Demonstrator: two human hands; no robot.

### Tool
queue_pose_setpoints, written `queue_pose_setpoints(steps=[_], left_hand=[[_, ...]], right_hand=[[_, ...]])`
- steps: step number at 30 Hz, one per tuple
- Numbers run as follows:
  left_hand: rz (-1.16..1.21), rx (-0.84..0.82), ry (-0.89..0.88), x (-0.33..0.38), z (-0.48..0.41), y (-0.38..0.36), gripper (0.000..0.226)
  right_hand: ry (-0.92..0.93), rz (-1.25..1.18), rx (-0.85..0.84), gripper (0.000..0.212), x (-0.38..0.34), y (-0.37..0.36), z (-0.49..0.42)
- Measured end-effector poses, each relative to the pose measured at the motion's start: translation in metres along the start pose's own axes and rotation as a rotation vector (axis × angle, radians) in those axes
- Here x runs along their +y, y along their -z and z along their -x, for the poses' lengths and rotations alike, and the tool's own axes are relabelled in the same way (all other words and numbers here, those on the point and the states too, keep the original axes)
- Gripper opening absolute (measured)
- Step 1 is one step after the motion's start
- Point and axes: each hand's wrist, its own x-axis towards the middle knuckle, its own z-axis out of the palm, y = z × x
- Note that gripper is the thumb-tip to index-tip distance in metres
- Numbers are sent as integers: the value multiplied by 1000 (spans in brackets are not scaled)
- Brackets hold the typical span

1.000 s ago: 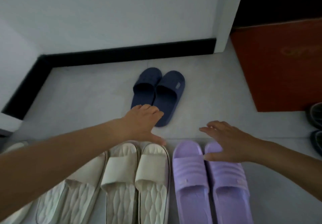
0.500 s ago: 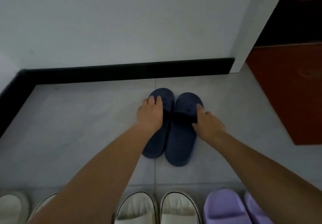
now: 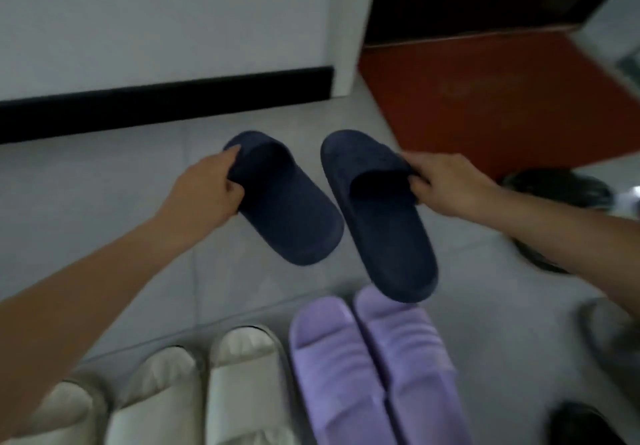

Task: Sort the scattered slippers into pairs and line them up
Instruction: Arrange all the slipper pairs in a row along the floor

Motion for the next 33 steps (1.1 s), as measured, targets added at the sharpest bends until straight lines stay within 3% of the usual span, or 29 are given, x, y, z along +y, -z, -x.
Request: queue_pose_setpoints(steps=[3,6,11,16,21,28,33], left_hand=[[177,-127,-128,84,24,-12,64],[185,-241,-250,161,47,-45,63],[31,-413,-143,238,88,-126,73],[-113,-536,-106,265,119,-174,77],[-228,-557,-77,273,137,-199,81],[-285,-610,-24,284,148,-204,91],[-299,-627,14,285,154,-201,89]], right_hand=[[-67,42,29,38,67,37,74],[-193,18,12,41,126,38,143],[-418,-63,-37,53,195,0,200],[-418,-153,-49,51,218,-33,203],[-366,-183,-57,54,233,-55,199],[-376,-151,-35,57,240,-77,200],[-323,-94,-121,59,236,-81,200]])
